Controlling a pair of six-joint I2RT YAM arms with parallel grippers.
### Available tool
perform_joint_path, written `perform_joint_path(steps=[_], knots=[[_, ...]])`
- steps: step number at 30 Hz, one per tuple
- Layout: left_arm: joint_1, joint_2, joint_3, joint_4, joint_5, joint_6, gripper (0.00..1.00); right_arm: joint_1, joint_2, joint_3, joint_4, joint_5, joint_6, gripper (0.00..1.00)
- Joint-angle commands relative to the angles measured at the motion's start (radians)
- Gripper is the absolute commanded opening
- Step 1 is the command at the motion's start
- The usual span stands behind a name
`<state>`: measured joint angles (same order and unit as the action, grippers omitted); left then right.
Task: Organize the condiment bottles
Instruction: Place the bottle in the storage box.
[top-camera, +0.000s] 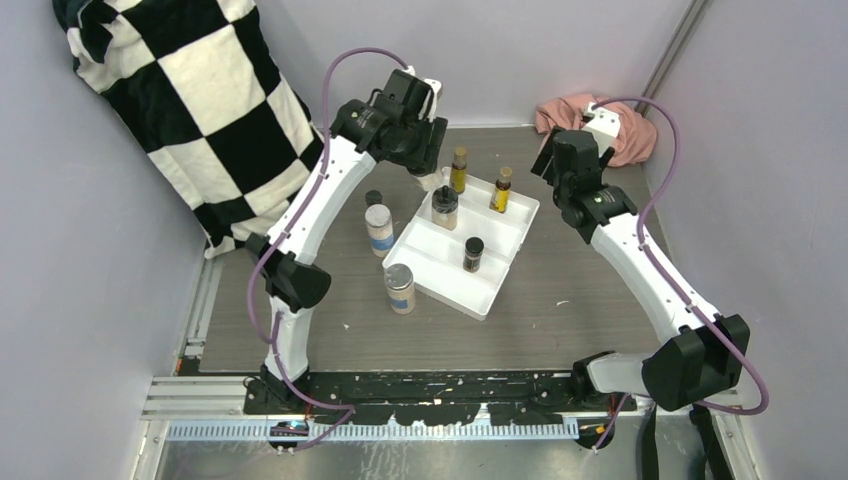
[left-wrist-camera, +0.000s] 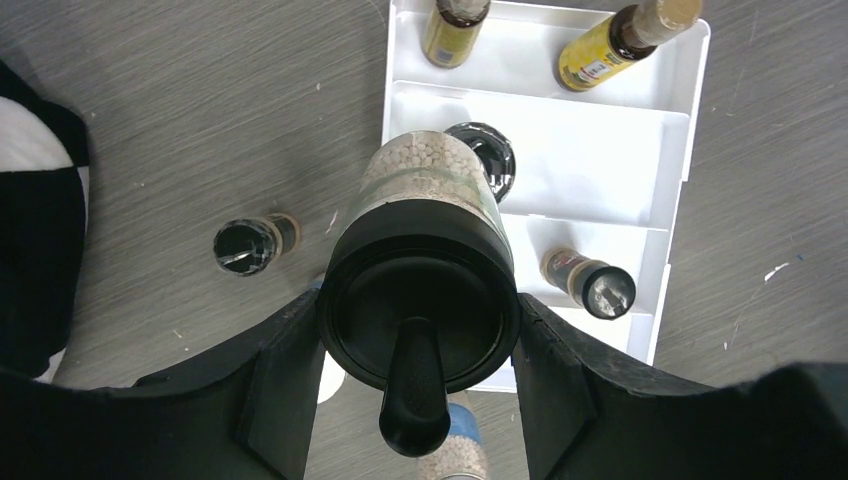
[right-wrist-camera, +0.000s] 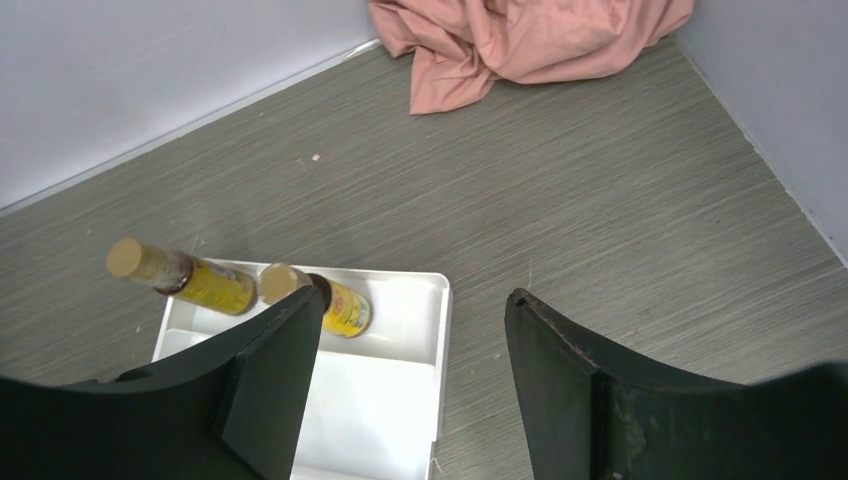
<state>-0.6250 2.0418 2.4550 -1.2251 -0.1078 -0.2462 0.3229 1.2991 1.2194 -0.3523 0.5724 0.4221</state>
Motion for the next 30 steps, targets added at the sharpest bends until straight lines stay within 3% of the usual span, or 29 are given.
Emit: perform_joint_path(steps=[1,17,30], knots=[[-0.028,-0.086,0.051,0.044,0.039,0.038,0.0,-0.04,-0.006,0.044,0.033,0.037,0.024,0.72],[-0.131,-0.024,0.109,0.048,0.08,0.079,0.0,-0.143,-0.001,0.053,0.038,0.005,0.063,0.72],[-0.179,0.12,0.162,0.057,0.102,0.086,0.0,-0.184,-0.018,0.034,0.065,-0.007,0.076,0.72]])
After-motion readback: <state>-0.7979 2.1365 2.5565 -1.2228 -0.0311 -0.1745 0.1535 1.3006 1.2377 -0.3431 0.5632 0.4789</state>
